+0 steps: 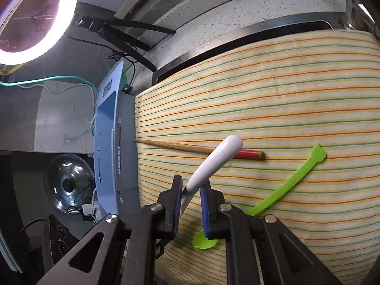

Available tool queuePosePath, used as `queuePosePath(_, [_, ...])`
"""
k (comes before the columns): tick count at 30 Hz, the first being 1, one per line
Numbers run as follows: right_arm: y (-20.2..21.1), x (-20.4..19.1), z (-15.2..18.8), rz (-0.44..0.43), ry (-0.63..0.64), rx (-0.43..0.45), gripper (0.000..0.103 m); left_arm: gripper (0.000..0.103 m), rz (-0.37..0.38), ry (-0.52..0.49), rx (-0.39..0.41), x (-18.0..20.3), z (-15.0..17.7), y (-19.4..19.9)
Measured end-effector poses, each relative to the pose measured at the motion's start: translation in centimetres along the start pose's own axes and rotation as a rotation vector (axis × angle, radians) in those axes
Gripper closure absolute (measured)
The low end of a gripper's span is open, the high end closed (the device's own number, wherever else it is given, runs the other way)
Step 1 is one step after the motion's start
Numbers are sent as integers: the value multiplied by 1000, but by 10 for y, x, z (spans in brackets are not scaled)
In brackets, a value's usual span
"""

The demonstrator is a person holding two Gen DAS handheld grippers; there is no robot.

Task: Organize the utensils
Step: 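Grasp the white ceramic spoon by its handle with the right gripper and lift, then carry the ceramic spoon into the blue basket and open the right gripper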

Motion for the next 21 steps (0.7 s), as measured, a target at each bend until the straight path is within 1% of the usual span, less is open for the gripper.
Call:
queuePosePath(2, [3, -17, -1, -6, 30, 4, 91, 63, -1, 26, 23, -8, 0, 11])
queuePosePath(3, [4, -26, -2, -8, 48, 8, 91, 66, -1, 40, 29, -12, 1, 15])
queuePosePath(4, [4, -34, -3, -9, 63, 10, 91, 83, -10, 58, 36, -19, 2, 19])
queuePosePath(5, [3, -43, -4, -15, 80, 6, 94, 88, -12, 70, 40, -23, 3, 23])
queuePosePath(7, [-1, -61, -7, 0, 121, 8, 93, 88, 4, 99, 56, -34, 4, 29])
queuePosePath(9, [-8, -77, -9, -29, 137, 2, 95, 89, -33, 125, 54, -48, 7, 29])
queuePosePath(10, [-10, -82, -11, -26, 144, 14, 95, 90, -36, 137, 54, -54, 8, 30])
queuePosePath(11, [-13, -90, -13, -23, 161, 20, 95, 90, -14, 155, 68, -59, 8, 35])
queuePosePath(14, [-15, -112, -13, -58, 174, 14, 96, 90, 28, 192, 110, -69, 8, 50])
queuePosePath(16, [-10, -128, -12, -38, 223, 18, 96, 90, 23, 197, 121, -74, 10, 55])
queuePosePath(18, [-7, -142, -14, -40, 247, 14, 96, 90, 4, 201, 124, -81, 13, 56])
queuePosePath(21, [-16, -158, -19, -15, 282, -7, 96, 90, 0, 227, 125, -91, 19, 56])
Point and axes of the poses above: each gripper's, at about its wrist camera, not at the fingertips, and y roughly against the way its jaws point, x to its right, z to its underside, the point moved 10 cm from there along -y, roughly the way its jaws point, and after that the axes turned 13 degrees about -x, right-handed, at the moved point
